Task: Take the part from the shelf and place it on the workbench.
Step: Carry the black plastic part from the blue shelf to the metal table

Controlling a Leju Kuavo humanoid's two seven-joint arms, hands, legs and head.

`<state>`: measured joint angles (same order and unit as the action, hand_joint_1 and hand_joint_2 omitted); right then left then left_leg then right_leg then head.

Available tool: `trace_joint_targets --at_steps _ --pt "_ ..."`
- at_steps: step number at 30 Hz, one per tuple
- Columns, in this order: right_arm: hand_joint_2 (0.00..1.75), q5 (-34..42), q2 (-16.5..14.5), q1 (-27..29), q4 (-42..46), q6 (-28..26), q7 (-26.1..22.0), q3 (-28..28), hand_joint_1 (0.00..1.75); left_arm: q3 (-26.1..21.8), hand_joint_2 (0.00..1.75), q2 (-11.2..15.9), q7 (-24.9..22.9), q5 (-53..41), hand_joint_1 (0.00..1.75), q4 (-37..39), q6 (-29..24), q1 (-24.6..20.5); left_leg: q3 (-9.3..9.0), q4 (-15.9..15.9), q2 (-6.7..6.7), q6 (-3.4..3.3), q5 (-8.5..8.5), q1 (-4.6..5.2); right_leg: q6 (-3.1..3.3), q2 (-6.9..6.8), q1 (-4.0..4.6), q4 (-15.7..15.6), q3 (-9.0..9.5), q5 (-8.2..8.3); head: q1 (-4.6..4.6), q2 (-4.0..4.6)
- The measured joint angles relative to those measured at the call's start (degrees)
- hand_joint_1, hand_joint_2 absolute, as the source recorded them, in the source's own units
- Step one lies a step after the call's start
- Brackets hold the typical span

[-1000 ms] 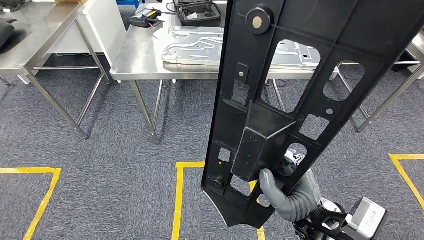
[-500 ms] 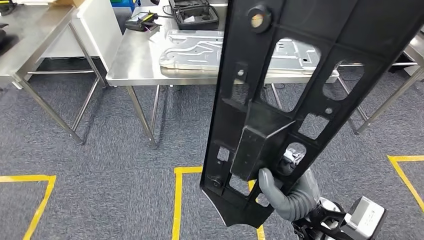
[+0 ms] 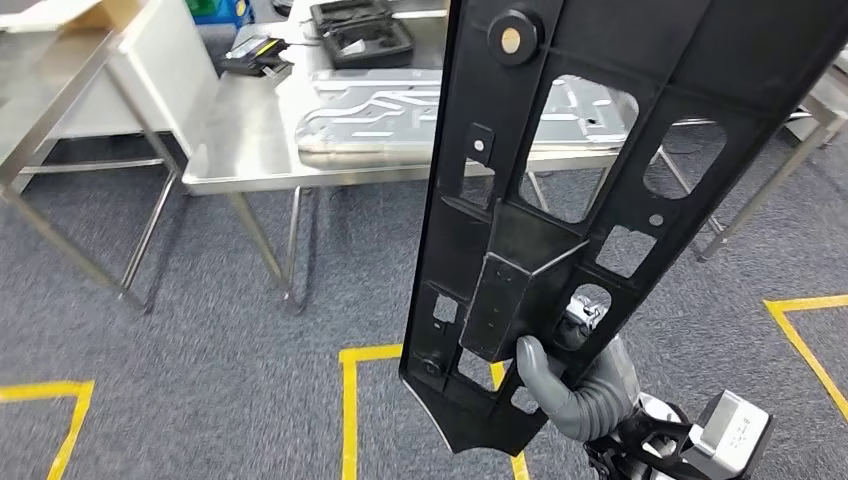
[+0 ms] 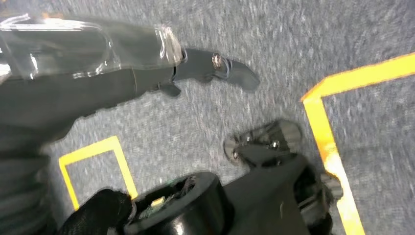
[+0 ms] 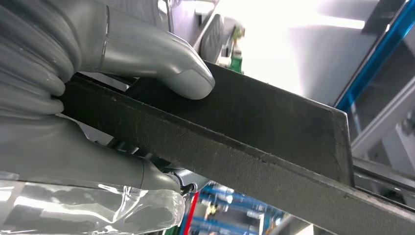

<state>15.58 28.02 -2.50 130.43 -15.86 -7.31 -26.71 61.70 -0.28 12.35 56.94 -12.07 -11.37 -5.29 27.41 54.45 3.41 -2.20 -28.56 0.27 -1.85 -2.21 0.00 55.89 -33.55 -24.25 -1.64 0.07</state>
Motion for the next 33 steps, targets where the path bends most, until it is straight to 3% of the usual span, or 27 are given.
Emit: trace_joint_targets --at_steps 3,6,7,8,9,11,13,15,18,20,22,23,24,26,28,29,33 --pt "1.75 -0.16 0.00 -0.03 0.11 0.02 0.02 0.00 1.75 0.02 1.75 -0.01 0.00 0.01 0.00 0.00 0.02 -0.15 0.58 2.51 -0.90 0.98 -1.62 -0.32 0.88 1.00 -0.38 -0.27 0.54 -0.39 0.03 0.00" --pt "1.75 -0.42 -0.03 -0.07 0.14 0.02 0.05 0.00 1.75 0.02 1.75 -0.01 0.00 0.09 0.00 0.00 0.06 -0.22 7.34 14.00 -2.52 1.56 -5.67 -0.54 1.49 1.60 -0.47 -0.31 1.20 -1.08 0.09 0.00" --pt "1.75 -0.45 -0.04 -0.05 0.14 0.02 0.07 0.00 1.75 0.01 1.75 0.01 0.01 0.15 0.00 0.00 0.08 -0.25 9.67 17.09 -2.68 1.60 -6.09 -0.55 1.54 1.88 -0.44 -0.30 1.54 -1.40 0.09 0.00" --pt "1.75 -0.47 -0.04 -0.03 0.14 0.02 0.09 0.00 1.75 -0.01 1.75 0.01 0.01 0.19 0.00 0.00 0.09 -0.28 10.89 17.94 -2.76 1.53 -5.28 -0.52 1.53 2.15 -0.40 -0.30 1.98 -1.74 0.09 0.00" --pt "1.75 -0.48 -0.04 -0.01 0.14 0.02 0.10 0.00 1.75 -0.02 1.75 0.02 0.01 0.23 0.00 0.00 0.11 -0.32 11.09 16.58 -2.81 1.34 -3.30 -0.47 1.49 2.42 -0.35 -0.30 2.58 -2.15 0.09 0.00" --pt "1.75 -0.49 -0.04 -0.02 0.14 0.02 0.09 0.00 1.75 -0.02 1.75 0.09 -0.01 0.24 0.00 0.00 0.12 -0.29 8.56 8.44 -2.97 0.47 2.37 -0.18 1.31 2.81 -0.30 -0.33 3.83 -3.03 0.09 0.00" --pt "1.75 -0.50 -0.05 -0.03 0.14 0.02 0.10 0.00 1.75 -0.02 1.75 0.21 -0.02 0.23 0.00 0.00 0.11 -0.29 6.52 2.38 -3.12 -0.36 5.30 0.21 0.88 3.12 -0.17 -0.38 4.50 -3.79 0.08 0.00" --pt "1.75 -0.51 -0.05 -0.04 0.15 0.02 0.13 0.00 1.75 -0.01 1.75 0.26 -0.02 0.23 0.00 0.00 0.13 -0.31 6.28 1.35 -3.12 -0.81 5.12 0.53 0.29 3.26 -0.24 -0.64 4.64 -4.15 0.07 0.00" --pt "1.75 -0.54 -0.01 -0.08 0.27 0.03 0.13 0.01 1.75 0.02 1.75 0.26 -0.02 0.20 0.00 0.00 0.15 -0.25 4.96 0.10 -3.12 -1.51 5.12 0.00 -0.61 3.08 -0.42 0.51 4.58 -5.08 -0.03 -0.01" --pt "1.75 -0.55 0.02 -0.12 0.32 0.03 0.10 0.01 1.75 0.02 1.75 0.25 -0.02 0.19 0.00 0.00 0.16 -0.26 3.86 -0.46 -3.11 -1.91 4.82 -0.28 -1.15 2.98 -0.52 6.97 1.25 -7.72 -0.19 0.00" --pt "1.75 -0.55 0.03 -0.05 0.32 0.03 0.13 0.00 1.75 0.02 1.75 0.20 -0.02 0.20 0.00 0.00 0.16 -0.26 3.19 -0.50 -3.10 -2.03 4.21 -0.44 -1.65 2.96 -0.80 15.03 -4.03 -10.03 -0.22 0.00" --pt "1.75 -0.54 0.03 -0.01 0.32 0.02 0.14 0.00 1.75 0.02 1.75 0.19 -0.02 0.20 0.00 0.00 0.16 -0.22 2.81 -0.49 -3.12 -1.94 3.85 -0.52 -1.86 2.93 -0.96 16.67 -5.67 -9.60 -0.23 0.00" --pt "1.75 -0.54 0.03 0.00 0.32 0.02 0.15 0.00 1.75 0.02 1.75 0.18 -0.02 0.20 0.00 0.00 0.16 -0.16 2.32 -0.48 -3.15 -1.80 3.46 -0.63 -2.04 2.87 -1.12 16.02 -6.16 -8.03 -0.22 0.00" --pt "1.75 -0.54 0.02 0.00 0.32 0.02 0.16 0.00 1.75 0.02 1.75 0.15 -0.02 0.20 0.00 0.00 0.16 -0.09 1.12 -0.47 -3.22 -1.26 2.44 -0.84 -2.40 2.48 -1.51 8.29 -3.76 -2.37 -0.23 0.00" --pt "1.75 -0.54 0.02 0.00 0.31 0.02 0.15 0.00 1.75 0.02 1.75 0.14 -0.02 0.20 0.00 0.00 0.17 -0.15 0.33 -0.39 -3.28 -0.47 1.33 -0.73 -2.32 2.25 -1.56 1.13 -0.85 0.95 -0.20 0.00" --pt "1.75 -0.53 0.02 0.02 0.31 0.02 0.15 0.00 1.75 0.02 1.75 0.15 -0.02 0.20 0.00 0.00 0.17 -0.18 0.18 -0.43 -3.28 -0.10 0.91 -0.63 -2.00 2.26 -1.47 -0.20 -0.28 1.10 -0.16 0.00" --pt "1.75 -0.52 0.02 0.02 0.34 0.02 0.14 0.00 1.75 0.02 1.75 0.15 -0.02 0.20 0.00 0.00 0.17 -0.32 -0.16 0.19 -3.23 1.12 -0.28 -0.99 -0.20 2.62 -1.21 -0.39 0.19 0.16 -0.11 0.00"
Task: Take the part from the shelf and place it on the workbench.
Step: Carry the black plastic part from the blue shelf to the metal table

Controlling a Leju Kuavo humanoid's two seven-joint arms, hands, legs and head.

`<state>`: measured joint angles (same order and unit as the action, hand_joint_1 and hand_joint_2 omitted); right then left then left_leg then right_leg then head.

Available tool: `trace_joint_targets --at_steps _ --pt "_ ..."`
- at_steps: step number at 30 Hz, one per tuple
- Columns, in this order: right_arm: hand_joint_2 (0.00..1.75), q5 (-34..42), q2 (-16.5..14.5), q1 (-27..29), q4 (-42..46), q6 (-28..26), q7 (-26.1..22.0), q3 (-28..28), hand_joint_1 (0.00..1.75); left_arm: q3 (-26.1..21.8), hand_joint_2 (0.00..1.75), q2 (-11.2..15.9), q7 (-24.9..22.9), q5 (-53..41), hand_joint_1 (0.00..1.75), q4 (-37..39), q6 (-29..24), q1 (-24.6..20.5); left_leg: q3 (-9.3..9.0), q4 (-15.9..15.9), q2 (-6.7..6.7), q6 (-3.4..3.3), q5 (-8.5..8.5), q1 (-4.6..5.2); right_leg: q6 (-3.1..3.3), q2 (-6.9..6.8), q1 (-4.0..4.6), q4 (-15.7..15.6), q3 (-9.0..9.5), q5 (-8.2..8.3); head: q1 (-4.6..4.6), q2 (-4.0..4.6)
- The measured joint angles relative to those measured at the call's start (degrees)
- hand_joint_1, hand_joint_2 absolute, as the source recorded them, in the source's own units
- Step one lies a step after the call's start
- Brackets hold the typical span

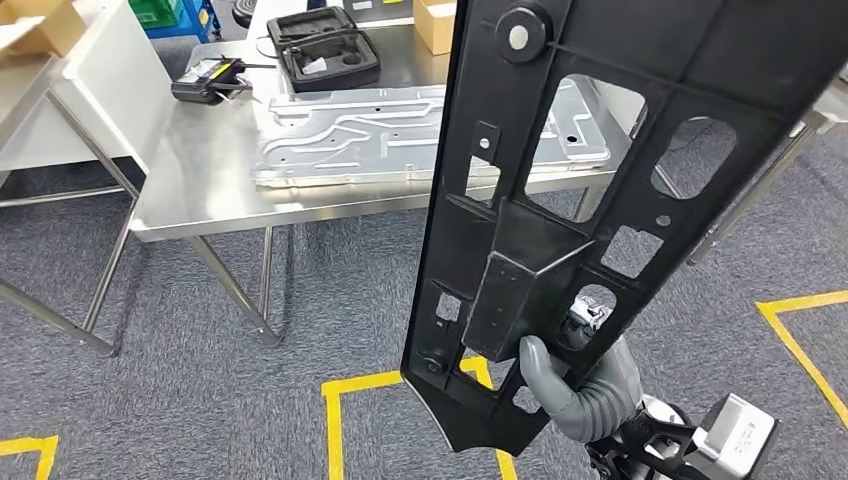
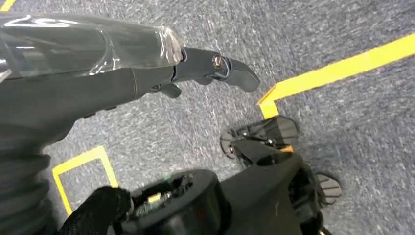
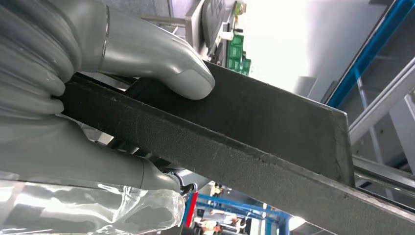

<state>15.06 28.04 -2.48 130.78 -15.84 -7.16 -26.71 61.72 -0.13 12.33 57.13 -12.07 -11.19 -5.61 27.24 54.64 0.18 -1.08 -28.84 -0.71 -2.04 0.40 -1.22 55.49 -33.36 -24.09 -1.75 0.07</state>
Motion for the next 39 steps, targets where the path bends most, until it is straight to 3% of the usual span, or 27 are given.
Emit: trace_joint_targets --at_steps 2,4,5,6,7,9,11,13,16,18,20,21,22,24,26,27,30,32,35,36,37,39 --pt "1.75 0.00 -0.01 -0.04 0.02 0.00 -0.01 0.00 1.75 -0.01 1.75 0.00 0.01 0.01 0.00 0.00 0.00 -0.04 2.81 5.81 -0.03 0.43 -2.47 -0.11 0.70 -0.05 -0.08 -0.07 0.60 -0.46 0.02 0.00" --pt "1.75 0.00 -0.02 -0.04 0.02 0.00 -0.01 -0.01 1.75 -0.03 1.75 0.00 0.02 0.06 0.00 0.00 0.00 -0.06 8.12 14.69 -0.05 0.60 -5.46 -0.06 1.08 -0.04 0.08 -0.07 1.13 -1.02 0.03 0.00" --pt "1.75 0.00 -0.02 -0.02 0.02 0.01 0.01 -0.02 1.75 -0.04 1.75 0.00 0.02 0.11 0.00 0.00 0.01 -0.07 10.33 17.67 -0.05 0.56 -5.83 -0.02 1.13 0.02 0.17 -0.07 1.46 -1.34 0.03 0.00" --pt "1.75 0.00 -0.02 -0.01 0.02 0.01 0.02 -0.02 1.75 -0.04 1.75 0.00 0.03 0.14 0.00 0.00 0.03 -0.09 11.38 18.20 -0.05 0.37 -4.85 0.06 1.14 0.11 0.27 -0.07 1.91 -1.69 0.03 0.00" --pt "1.75 0.00 -0.02 -0.01 0.02 0.01 0.02 -0.02 1.75 -0.04 1.75 0.00 0.02 0.13 0.00 0.00 0.05 -0.10 11.27 16.34 -0.06 0.06 -2.71 0.19 1.12 0.22 0.36 -0.07 2.50 -2.10 0.03 0.00" --pt "1.75 0.00 -0.02 -0.02 0.02 0.01 0.02 -0.02 1.75 -0.04 1.75 0.05 0.01 0.12 0.00 0.00 0.08 -0.04 8.80 8.12 -0.12 -1.01 3.03 0.65 0.97 0.38 0.52 -0.11 3.77 -3.00 0.03 0.00" --pt "1.75 0.00 -0.02 -0.03 0.02 0.01 0.03 -0.02 1.75 -0.04 1.75 0.13 -0.01 0.11 0.00 0.00 0.08 -0.01 6.73 2.25 -0.11 -1.79 5.80 1.13 0.52 0.51 0.71 -0.17 4.54 -3.79 0.01 0.00" --pt "1.75 -0.01 -0.02 -0.03 0.02 0.01 0.04 -0.02 1.75 -0.03 1.75 0.15 -0.02 0.10 0.00 0.00 0.10 -0.06 6.34 1.25 -0.07 -2.00 5.56 1.40 -0.10 0.59 0.70 -0.38 4.77 -4.29 -0.02 0.00" --pt "1.75 -0.05 -0.01 -0.14 0.04 0.01 0.02 -0.01 1.75 -0.01 1.75 0.11 0.00 0.05 0.00 0.00 0.16 0.01 5.20 0.27 -0.13 -2.52 5.43 1.00 -0.95 0.43 0.57 0.68 4.75 -5.40 -0.05 0.00" --pt "1.75 -0.05 0.01 -0.19 0.04 0.01 0.00 -0.01 1.75 0.00 1.75 0.06 0.00 0.04 0.00 0.00 0.17 0.03 4.27 -0.14 -0.11 -3.02 5.14 0.83 -1.44 0.28 0.48 6.46 1.88 -7.77 -0.10 0.00" --pt "1.75 -0.05 0.01 -0.11 0.04 0.01 0.02 -0.02 1.75 0.00 1.75 -0.01 0.00 0.04 0.00 0.00 0.17 0.02 3.66 -0.16 -0.09 -3.29 4.53 0.78 -1.81 0.25 0.38 14.06 -3.01 -9.85 -0.13 0.00" --pt "1.75 -0.04 0.01 -0.06 0.04 0.01 0.04 -0.02 1.75 0.00 1.75 -0.04 0.00 0.04 0.00 0.00 0.17 0.06 3.26 -0.16 -0.12 -3.26 4.16 0.75 -1.95 0.24 0.30 16.06 -4.82 -9.57 -0.13 0.00" --pt "1.75 -0.04 0.01 -0.04 0.04 0.01 0.04 -0.02 1.75 0.00 1.75 -0.04 0.00 0.04 0.00 0.00 0.17 0.11 2.73 -0.15 -0.17 -3.18 3.72 0.69 -2.06 0.22 0.19 15.73 -5.54 -8.04 -0.14 0.00" --pt "1.75 -0.04 0.01 -0.05 0.03 0.02 0.04 -0.02 1.75 0.00 1.75 -0.06 0.00 0.04 0.00 0.00 0.17 0.18 1.49 -0.15 -0.30 -2.80 2.67 0.58 -2.21 0.01 -0.07 9.30 -4.02 -2.59 -0.14 0.00" --pt "1.75 -0.04 0.01 -0.07 0.02 0.01 0.02 -0.02 1.75 0.00 1.75 -0.08 -0.02 0.04 0.00 0.00 0.17 0.15 0.63 -0.05 -0.38 -2.12 1.50 0.76 -1.93 -0.25 0.00 2.50 -1.58 0.75 -0.13 0.00" --pt "1.75 -0.03 0.01 -0.08 0.01 0.01 0.02 -0.02 1.75 0.01 1.75 -0.09 -0.03 0.04 0.00 0.00 0.17 0.13 0.48 -0.05 -0.38 -1.78 1.08 0.85 -1.56 -0.29 0.08 1.00 -1.01 1.03 -0.10 0.00" --pt "1.75 -0.02 0.00 -0.10 0.02 0.02 0.03 -0.02 1.75 0.02 1.75 -0.08 -0.04 0.04 0.00 0.00 0.17 0.03 0.09 -0.07 -0.30 -0.81 0.32 0.68 -0.22 -0.07 0.28 0.52 -0.71 0.31 -0.04 0.00" --pt "1.75 -0.02 0.00 -0.15 0.03 0.02 0.03 -0.02 1.75 0.02 1.75 -0.08 -0.02 0.04 0.00 0.00 0.17 -0.05 1.42 3.03 -0.29 -0.12 -1.17 0.44 0.54 -0.07 0.18 0.38 -0.30 -0.03 -0.02 0.00" --pt "1.75 -0.02 -0.03 -0.19 0.04 0.02 0.03 -0.02 1.75 0.01 1.75 -0.09 0.02 0.09 0.00 0.00 0.17 -0.06 8.40 14.73 -0.30 0.58 -4.92 0.25 1.21 -0.10 0.20 0.36 0.45 -0.83 0.00 0.00" --pt "1.75 -0.02 -0.04 -0.18 0.04 0.02 0.04 -0.02 1.75 0.01 1.75 -0.09 0.05 0.12 0.00 0.00 0.20 -0.07 10.48 17.48 -0.30 0.65 -5.12 0.23 1.26 -0.06 0.23 0.36 0.82 -1.17 0.00 0.00" --pt "1.75 -0.02 -0.05 -0.18 0.04 0.02 0.05 -0.02 1.75 0.00 1.75 -0.09 0.09 0.14 0.00 0.00 0.24 -0.10 11.55 18.08 -0.31 0.60 -4.15 0.25 1.25 0.01 0.26 0.36 1.33 -1.54 0.00 0.00" --pt "1.75 -0.03 -0.06 -0.24 0.04 0.03 0.06 -0.02 1.75 0.00 1.75 -0.08 0.17 0.14 0.00 0.00 0.32 -0.11 10.51 12.74 -0.32 0.07 0.79 0.42 1.12 0.18 0.31 0.35 2.67 -2.41 0.01 0.00"
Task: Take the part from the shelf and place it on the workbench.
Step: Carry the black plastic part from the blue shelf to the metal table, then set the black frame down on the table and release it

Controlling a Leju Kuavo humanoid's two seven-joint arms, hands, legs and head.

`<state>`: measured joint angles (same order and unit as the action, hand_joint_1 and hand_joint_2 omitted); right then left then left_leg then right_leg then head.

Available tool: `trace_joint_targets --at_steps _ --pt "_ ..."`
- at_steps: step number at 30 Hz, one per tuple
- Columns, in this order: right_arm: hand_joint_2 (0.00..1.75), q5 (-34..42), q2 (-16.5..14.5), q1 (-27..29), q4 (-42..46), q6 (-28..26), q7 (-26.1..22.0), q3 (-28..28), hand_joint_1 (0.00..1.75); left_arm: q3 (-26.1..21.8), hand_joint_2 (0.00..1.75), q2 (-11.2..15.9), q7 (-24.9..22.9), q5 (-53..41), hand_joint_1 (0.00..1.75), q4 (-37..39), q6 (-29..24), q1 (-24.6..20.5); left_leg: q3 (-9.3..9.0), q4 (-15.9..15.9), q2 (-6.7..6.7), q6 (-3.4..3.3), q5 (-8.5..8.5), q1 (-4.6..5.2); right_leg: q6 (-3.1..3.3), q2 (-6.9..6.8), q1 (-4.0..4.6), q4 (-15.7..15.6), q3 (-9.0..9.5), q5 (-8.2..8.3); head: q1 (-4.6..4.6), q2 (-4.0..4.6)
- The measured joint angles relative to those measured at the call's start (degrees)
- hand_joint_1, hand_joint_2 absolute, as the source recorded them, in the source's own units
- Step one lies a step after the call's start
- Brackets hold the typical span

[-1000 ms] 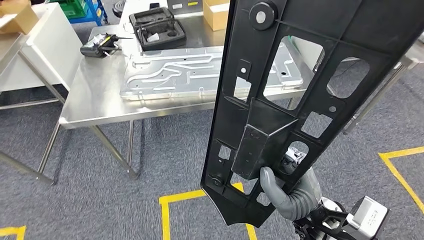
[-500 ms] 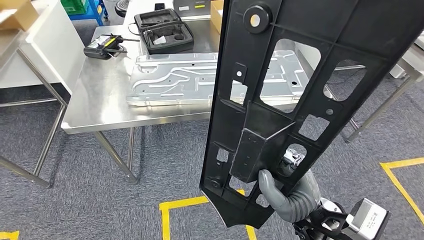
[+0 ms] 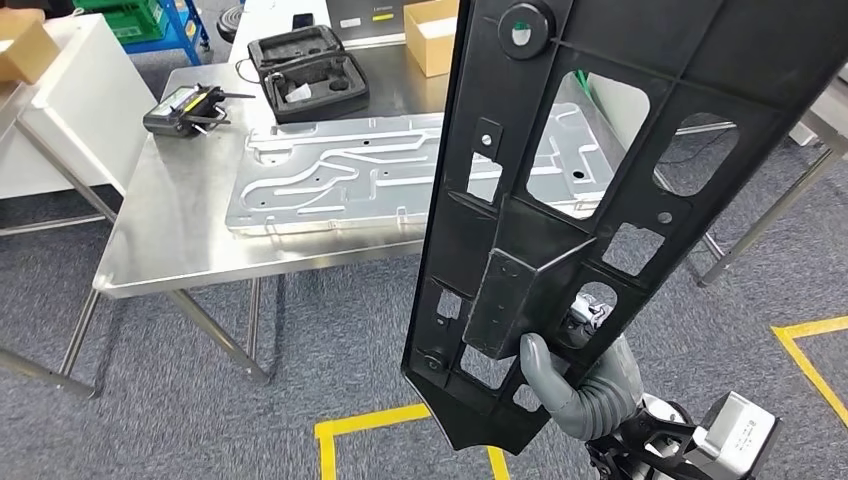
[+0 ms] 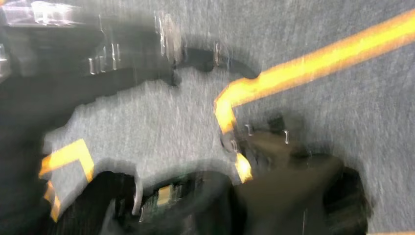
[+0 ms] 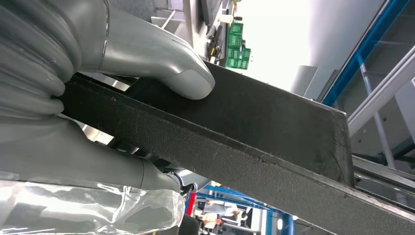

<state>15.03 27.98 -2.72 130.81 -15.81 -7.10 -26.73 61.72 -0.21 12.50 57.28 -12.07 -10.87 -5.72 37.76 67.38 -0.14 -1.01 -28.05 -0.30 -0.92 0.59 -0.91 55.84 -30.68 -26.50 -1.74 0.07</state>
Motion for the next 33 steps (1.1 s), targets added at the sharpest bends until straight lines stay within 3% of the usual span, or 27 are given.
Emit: trace_joint_targets --at_steps 1,3,7,8,10,12,13,14,16,17,19,20,22,24,26,28,29,30,32,33 --pt "1.75 -0.01 -0.01 -0.04 0.00 0.01 0.00 0.00 1.75 0.00 1.75 0.04 0.02 -0.01 0.00 0.01 0.01 0.03 -1.35 -4.21 -0.03 -0.54 2.65 0.19 -0.13 0.07 -0.01 -0.05 0.61 -0.44 -0.01 0.00" --pt "1.75 0.00 -0.01 -0.13 0.00 0.03 0.01 -0.01 1.75 0.00 1.75 0.16 0.04 -0.02 0.00 0.02 0.01 0.06 -3.44 -10.22 -0.09 -1.62 5.05 0.72 -0.71 0.14 0.09 -0.24 1.39 -1.16 -0.02 0.00" --pt "1.75 -0.01 -0.01 -0.18 -0.01 0.03 0.07 -0.02 1.75 0.02 1.75 0.25 0.09 -0.04 0.00 0.02 0.03 0.14 -5.52 -13.17 -0.31 -3.08 4.65 0.81 -2.30 0.00 -0.08 0.49 2.03 -0.62 -0.07 0.00" --pt "1.75 -0.02 -0.01 -0.26 -0.01 0.03 0.07 -0.02 1.75 0.02 1.75 0.25 0.11 -0.05 0.00 0.02 0.03 0.17 -6.31 -13.56 -0.35 -3.29 4.67 0.68 -2.54 -0.04 -0.09 1.59 1.72 -1.20 -0.13 0.00" --pt "1.75 -0.03 -0.01 -0.37 -0.01 0.03 0.06 -0.02 1.75 0.03 1.75 0.21 0.14 -0.05 0.00 0.02 0.03 0.18 -7.30 -13.87 -0.35 -3.56 4.50 0.58 -2.78 -0.12 -0.19 7.07 -1.04 -3.94 -0.22 0.00" --pt "1.75 -0.02 -0.01 -0.33 -0.02 0.03 0.07 -0.02 1.75 0.03 1.75 0.11 0.14 -0.05 0.00 0.02 0.03 0.18 -7.73 -13.83 -0.32 -3.69 3.99 0.60 -2.95 -0.13 -0.23 13.56 -5.52 -6.45 -0.24 0.00" --pt "1.75 -0.01 -0.01 -0.30 -0.02 0.03 0.07 -0.02 1.75 0.03 1.75 0.07 0.14 -0.05 0.00 0.02 0.03 0.20 -8.02 -13.82 -0.32 -3.66 3.67 0.60 -3.01 -0.14 -0.25 14.80 -6.93 -6.38 -0.24 0.00" --pt "1.75 -0.01 -0.01 -0.29 -0.02 0.03 0.07 -0.02 1.75 0.03 1.75 0.04 0.14 -0.05 0.00 0.02 0.03 0.24 -8.44 -13.81 -0.32 -3.59 3.31 0.57 -3.12 -0.16 -0.27 13.93 -7.26 -5.09 -0.24 0.00" --pt "1.75 -0.01 -0.01 -0.30 -0.02 0.03 0.07 -0.02 1.75 0.04 1.75 0.02 0.14 -0.06 0.00 0.02 0.03 0.30 -9.52 -13.82 -0.34 -3.33 2.48 0.49 -3.31 -0.27 -0.32 7.00 -5.20 0.19 -0.25 0.00" --pt "1.75 -0.02 -0.02 -0.33 -0.03 0.03 0.07 -0.02 1.75 0.05 1.75 0.00 0.14 -0.06 0.00 0.02 0.03 0.30 -10.02 -13.78 -0.35 -3.08 2.05 0.50 -3.31 -0.40 -0.26 3.31 -3.89 1.73 -0.23 0.00" --pt "1.75 -0.04 -0.03 -0.31 -0.05 0.03 0.09 -0.03 1.75 0.07 1.75 -0.03 0.11 -0.04 0.00 0.02 0.04 0.28 -10.48 -13.69 -0.29 -2.38 1.26 0.63 -2.66 -0.65 0.07 -0.53 -2.44 2.47 -0.21 -0.01" --pt "1.75 -0.06 -0.04 -0.24 -0.06 0.04 0.11 -0.05 1.75 0.08 1.75 -0.03 0.10 -0.01 0.00 0.02 0.05 0.29 -10.63 -13.36 -0.25 -2.00 1.10 0.71 -2.14 -0.68 0.20 -0.75 -2.26 1.88 -0.18 -0.01" --pt "1.75 -0.14 -0.04 -0.10 -0.03 0.04 0.15 -0.15 1.75 0.09 1.75 -0.01 0.07 0.07 0.00 0.02 0.07 0.27 -10.66 -12.24 -0.18 -1.40 0.60 0.66 -1.17 -0.57 0.07 -0.88 -1.64 2.29 -0.18 0.00" --pt "1.75 -0.39 -0.05 -0.12 0.01 0.05 0.22 -0.25 1.75 0.09 1.75 0.01 0.03 0.21 0.00 0.02 0.09 0.11 -8.98 -8.30 -0.18 -0.81 -1.07 0.46 -0.54 -0.54 -0.12 -0.94 -0.92 1.85 -0.13 0.00" --pt "1.75 -0.65 -0.06 -0.12 0.02 0.05 0.34 -0.33 1.75 0.09 1.75 0.02 0.01 0.33 0.00 0.02 0.12 0.01 -4.62 -0.89 -0.16 -0.21 -3.98 0.23 -0.16 -0.53 -0.10 -0.93 -0.55 1.41 -0.08 0.00" --pt "1.75 -0.76 -0.07 -0.07 0.02 0.05 0.51 -0.45 1.75 0.09 1.75 0.02 0.01 0.43 0.00 0.02 0.19 0.02 -0.56 4.44 -0.15 0.08 -5.21 0.10 -0.08 -0.45 -0.09 -0.92 -0.09 0.85 -0.08 0.00" --pt "1.75 -0.79 -0.08 -0.06 0.02 0.05 0.59 -0.53 1.75 0.09 1.75 0.02 0.01 0.47 0.00 0.02 0.23 0.02 0.11 4.30 -0.15 0.08 -4.33 0.07 -0.13 -0.39 -0.09 -0.92 0.31 0.53 -0.08 0.00" --pt "1.75 -0.81 -0.08 -0.06 0.02 0.05 0.64 -0.61 1.75 0.09 1.75 0.02 0.01 0.50 0.00 0.02 0.26 0.03 -0.26 2.02 -0.15 -0.01 -2.33 0.06 -0.23 -0.34 -0.10 -0.93 0.85 0.15 -0.08 0.00" --pt "1.75 -0.84 -0.09 -0.07 0.02 0.05 0.68 -0.77 1.75 0.09 1.75 0.06 0.00 0.49 0.00 0.02 0.30 0.09 -2.69 -5.59 -0.17 -0.54 2.56 0.18 -0.59 -0.28 -0.06 -0.94 2.01 -0.65 -0.08 0.00" --pt "1.75 -0.86 -0.09 -0.09 0.02 0.05 0.69 -0.83 1.75 0.09 1.75 0.08 -0.01 0.49 0.00 0.02 0.30 0.08 -3.74 -8.74 -0.20 -0.91 3.39 0.34 -0.87 -0.21 0.00 -0.94 2.37 -1.04 -0.08 0.00"
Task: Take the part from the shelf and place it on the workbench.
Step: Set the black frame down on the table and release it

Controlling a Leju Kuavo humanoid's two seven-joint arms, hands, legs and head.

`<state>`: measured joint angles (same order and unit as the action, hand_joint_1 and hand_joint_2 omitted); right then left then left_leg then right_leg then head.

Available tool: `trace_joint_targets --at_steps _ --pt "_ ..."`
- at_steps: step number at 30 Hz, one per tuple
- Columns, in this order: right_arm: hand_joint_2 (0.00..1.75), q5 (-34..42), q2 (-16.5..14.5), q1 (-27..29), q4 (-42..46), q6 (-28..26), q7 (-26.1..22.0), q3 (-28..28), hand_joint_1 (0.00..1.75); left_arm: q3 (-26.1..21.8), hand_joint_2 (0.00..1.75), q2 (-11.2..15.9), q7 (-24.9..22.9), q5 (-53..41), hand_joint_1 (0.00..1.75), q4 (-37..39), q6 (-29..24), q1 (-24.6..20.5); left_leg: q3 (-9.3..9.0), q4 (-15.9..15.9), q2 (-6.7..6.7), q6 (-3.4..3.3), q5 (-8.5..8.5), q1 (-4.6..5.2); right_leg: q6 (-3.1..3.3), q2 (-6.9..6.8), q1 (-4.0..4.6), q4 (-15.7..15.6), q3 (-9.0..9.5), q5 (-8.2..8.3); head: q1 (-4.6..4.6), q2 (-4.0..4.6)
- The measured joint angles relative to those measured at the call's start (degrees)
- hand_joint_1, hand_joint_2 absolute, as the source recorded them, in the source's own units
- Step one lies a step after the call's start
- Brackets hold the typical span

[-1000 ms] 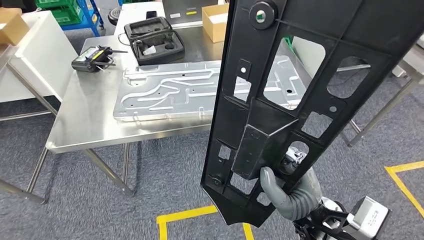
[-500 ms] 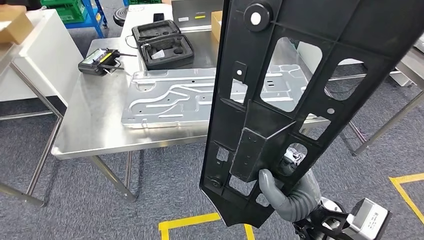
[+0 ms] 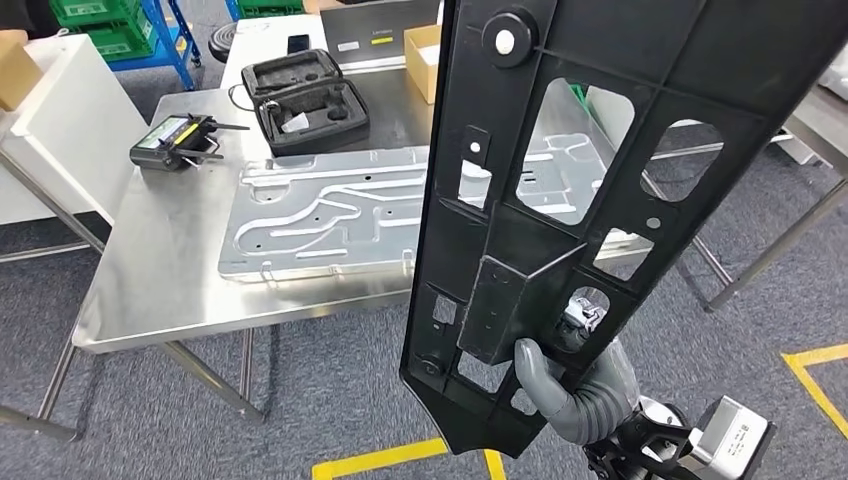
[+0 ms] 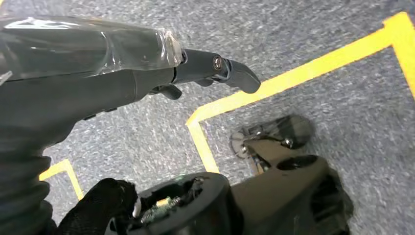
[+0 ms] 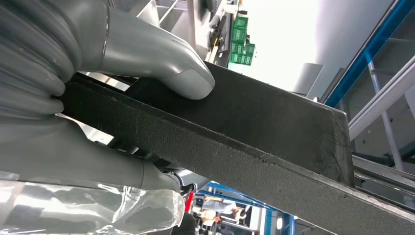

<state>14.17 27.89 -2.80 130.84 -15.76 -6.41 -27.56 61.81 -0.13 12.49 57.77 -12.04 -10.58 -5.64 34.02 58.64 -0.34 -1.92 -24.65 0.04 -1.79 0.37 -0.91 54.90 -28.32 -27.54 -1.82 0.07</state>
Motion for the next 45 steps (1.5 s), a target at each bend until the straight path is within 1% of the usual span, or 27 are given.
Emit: trace_joint_targets --at_steps 1,3,4,6,9,10,11,12,14,15,17,18,20,22,25,26,27,29,30,32,36,38,40,41,42,43,45 --pt "1.75 -0.04 -0.01 -0.02 0.00 0.00 0.05 -0.05 1.75 0.00 1.75 0.02 -0.01 0.01 0.00 0.00 0.00 0.02 -0.61 -1.82 -0.03 -0.37 0.25 0.17 -0.33 0.05 0.06 -0.06 0.19 -0.31 -0.02 0.00" --pt "1.75 -0.17 -0.03 -0.04 0.00 0.04 0.16 -0.16 1.75 0.00 1.75 0.03 -0.02 0.01 0.00 0.00 0.00 0.08 -1.13 -2.83 -0.08 -1.17 -0.47 0.30 -1.01 0.14 0.19 0.33 0.48 -0.46 -0.05 0.00" --pt "1.75 -0.26 -0.05 -0.06 0.00 0.08 0.21 -0.23 1.75 0.00 1.75 0.02 -0.03 0.01 0.00 0.00 0.01 0.12 -1.60 -3.05 -0.07 -1.53 -0.03 0.19 -1.29 0.09 0.16 0.74 0.62 -0.61 -0.06 0.00" --pt "1.75 -0.42 -0.09 -0.15 0.00 0.17 0.21 -0.34 1.75 0.01 1.75 0.04 -0.01 0.00 0.00 0.00 0.04 0.08 -2.66 -3.34 -0.02 -2.23 0.00 0.01 -1.71 0.00 0.08 3.70 -0.31 -1.97 -0.13 0.00" --pt "1.75 -0.67 -0.12 -0.11 0.00 0.16 0.23 -0.59 1.75 0.02 1.75 0.07 0.01 0.00 0.00 0.00 0.15 0.05 -3.48 -3.43 0.09 -2.88 -0.43 0.07 -2.09 -0.06 0.02 13.96 -6.42 -6.04 -0.17 0.00" --pt "1.75 -0.77 -0.13 -0.08 0.00 0.16 0.23 -0.70 1.75 0.02 1.75 0.07 0.01 0.00 0.00 0.00 0.19 0.08 -3.68 -3.42 0.09 -2.95 -0.68 0.10 -2.15 -0.07 0.02 16.29 -8.35 -6.49 -0.17 0.00" --pt "1.75 -0.84 -0.13 -0.07 0.00 0.15 0.24 -0.79 1.75 0.02 1.75 0.07 0.01 0.00 0.00 0.00 0.21 0.11 -3.98 -3.42 0.08 -2.95 -0.98 0.10 -2.16 -0.07 0.01 16.77 -9.42 -5.91 -0.17 0.00" --pt "1.75 -0.88 -0.13 -0.06 0.00 0.15 0.25 -0.84 1.75 0.02 1.75 0.07 0.01 0.00 0.00 0.00 0.24 0.16 -4.41 -3.42 0.08 -2.90 -1.33 0.10 -2.12 -0.08 -0.01 15.07 -9.41 -4.17 -0.17 0.00" --pt "1.75 -0.91 -0.13 -0.08 0.00 0.15 0.25 -0.86 1.75 0.02 1.75 0.05 0.01 0.00 0.00 0.00 0.30 0.22 -5.40 -3.42 0.06 -2.62 -2.13 0.09 -1.85 -0.29 0.01 7.78 -7.25 0.97 -0.17 0.00" --pt "1.75 -0.91 -0.14 -0.13 0.00 0.15 0.25 -0.87 1.75 0.02 1.75 0.04 0.01 0.00 0.00 0.00 0.32 0.22 -5.82 -3.38 0.05 -2.37 -2.52 0.16 -1.62 -0.55 0.11 4.46 -6.13 1.98 -0.17 0.00" --pt "1.75 -0.91 -0.15 -0.15 0.02 0.15 0.29 -0.90 1.75 0.03 1.75 0.01 0.00 0.00 0.00 0.00 0.33 0.24 -6.23 -3.23 0.17 -1.66 -3.05 0.34 -0.97 -0.85 0.46 1.50 -5.11 2.11 -0.14 0.00" --pt "1.75 -0.91 -0.16 -0.15 0.04 0.15 0.32 -0.92 1.75 0.04 1.75 0.01 -0.01 0.00 0.00 0.00 0.33 0.25 -6.46 -2.98 0.24 -1.30 -3.14 0.46 -0.58 -0.78 0.53 1.27 -4.92 1.67 -0.13 0.00" --pt "1.75 -0.93 -0.17 -0.13 0.14 0.15 0.32 -0.94 1.75 0.06 1.75 0.02 -0.01 0.00 0.00 0.00 0.34 0.21 -6.56 -1.87 0.33 -0.69 -3.56 0.44 0.18 -0.50 0.27 0.99 -4.20 2.49 -0.10 0.00" --pt "1.75 -0.93 -0.17 -0.21 0.28 0.15 0.31 -0.95 1.75 0.07 1.75 0.03 0.01 0.00 0.00 0.00 0.35 0.05 -4.53 2.19 0.30 -0.02 -5.47 0.17 0.70 -0.42 0.05 0.93 -3.50 2.27 0.05 0.00" --pt "1.75 -0.92 -0.17 -0.21 0.37 0.15 0.32 -0.95 1.75 0.07 1.75 0.02 0.01 0.01 0.00 0.00 0.36 -0.04 2.27 12.53 0.28 0.81 -9.15 -0.20 0.99 -0.18 0.08 0.94 -3.10 1.61 0.17 0.00" --pt "1.75 -0.93 -0.17 -0.19 0.37 0.15 0.36 -0.96 1.75 0.07 1.75 0.03 0.01 0.01 0.00 0.00 0.38 -0.03 3.58 13.56 0.28 0.93 -8.92 -0.23 0.97 -0.07 0.08 0.94 -2.83 1.33 0.19 0.00" --pt "1.75 -0.95 -0.17 -0.17 0.38 0.15 0.43 -0.96 1.75 0.07 1.75 0.03 0.01 0.01 0.00 0.00 0.44 -0.02 3.89 12.60 0.28 0.98 -7.63 -0.24 0.92 0.04 0.08 0.94 -2.45 1.02 0.19 0.00" --pt "1.75 -1.07 -0.17 -0.18 0.44 0.14 0.72 -0.97 1.75 0.07 1.75 0.09 0.00 0.01 0.00 0.00 0.55 0.02 1.93 5.45 0.28 0.57 -2.55 -0.17 0.68 0.17 0.07 0.92 -1.47 0.29 0.20 0.00" --pt "1.75 -1.19 -0.17 -0.19 0.48 0.13 0.89 -0.97 1.75 0.07 1.75 0.14 -0.02 0.01 0.00 0.00 0.59 0.02 0.77 1.84 0.29 0.21 -1.03 0.00 0.47 0.24 0.14 0.91 -1.08 -0.05 0.21 0.00" --pt "1.75 -1.39 -0.17 -0.26 0.53 0.13 1.17 -0.97 1.75 0.08 1.75 0.21 -0.04 0.03 0.00 0.00 0.59 0.03 -0.38 -1.93 0.25 -0.58 -0.08 0.38 -0.06 0.34 0.22 0.88 -0.75 -0.48 0.19 0.00" --pt "1.75 -1.61 -0.08 -0.73 0.92 0.15 1.42 -0.97 1.75 0.10 1.75 0.22 0.00 0.13 0.00 0.00 0.63 0.07 -2.05 -2.82 0.17 -2.09 -0.09 0.13 -1.25 0.31 0.29 3.16 -1.01 -1.07 0.08 0.00" --pt "1.75 -1.67 -0.01 -1.04 1.15 0.15 1.52 -0.97 1.75 0.11 1.75 0.20 0.03 0.20 0.00 0.00 0.66 0.07 -3.00 -3.17 0.18 -2.61 -0.32 -0.03 -1.62 0.19 0.17 8.50 -3.80 -3.23 -0.01 0.00" --pt "1.75 -1.79 0.03 -1.09 1.26 0.19 1.68 -0.98 1.75 0.11 1.75 0.14 0.09 0.25 0.00 0.00 0.69 0.08 -3.45 -3.18 0.18 -2.85 -0.75 -0.05 -1.97 0.18 0.13 15.12 -8.43 -5.66 -0.03 0.00" --pt "1.75 -1.92 0.05 -1.10 1.27 0.23 1.83 -0.99 1.75 0.11 1.75 0.11 0.16 0.26 0.00 0.00 0.72 0.10 -3.75 -3.17 0.15 -2.85 -1.03 -0.06 -2.14 0.17 0.09 16.67 -10.11 -5.99 -0.03 0.00" --pt "1.75 -2.19 0.09 -1.20 1.27 0.35 2.13 -0.99 1.75 0.11 1.75 0.11 0.26 0.26 0.00 0.00 0.76 0.14 -4.14 -3.16 0.12 -2.79 -1.36 -0.10 -2.23 0.15 0.05 16.30 -10.86 -5.26 -0.03 0.00" --pt "1.75 -2.58 0.17 -1.45 1.27 0.50 2.61 -0.98 1.75 0.11 1.75 0.10 0.36 0.26 0.00 0.00 0.81 0.18 -4.65 -3.16 0.08 -2.67 -1.75 -0.14 -2.29 0.12 -0.01 13.89 -10.54 -3.33 -0.04 0.00" --pt "1.75 -3.29 0.43 -2.31 1.26 0.82 3.70 -0.92 1.75 0.13 1.75 0.04 0.49 0.26 0.00 0.00 0.90 0.20 -5.77 -3.10 0.04 -2.23 -2.65 -0.15 -2.16 -0.07 -0.07 6.46 -8.36 1.68 -0.02 0.00"
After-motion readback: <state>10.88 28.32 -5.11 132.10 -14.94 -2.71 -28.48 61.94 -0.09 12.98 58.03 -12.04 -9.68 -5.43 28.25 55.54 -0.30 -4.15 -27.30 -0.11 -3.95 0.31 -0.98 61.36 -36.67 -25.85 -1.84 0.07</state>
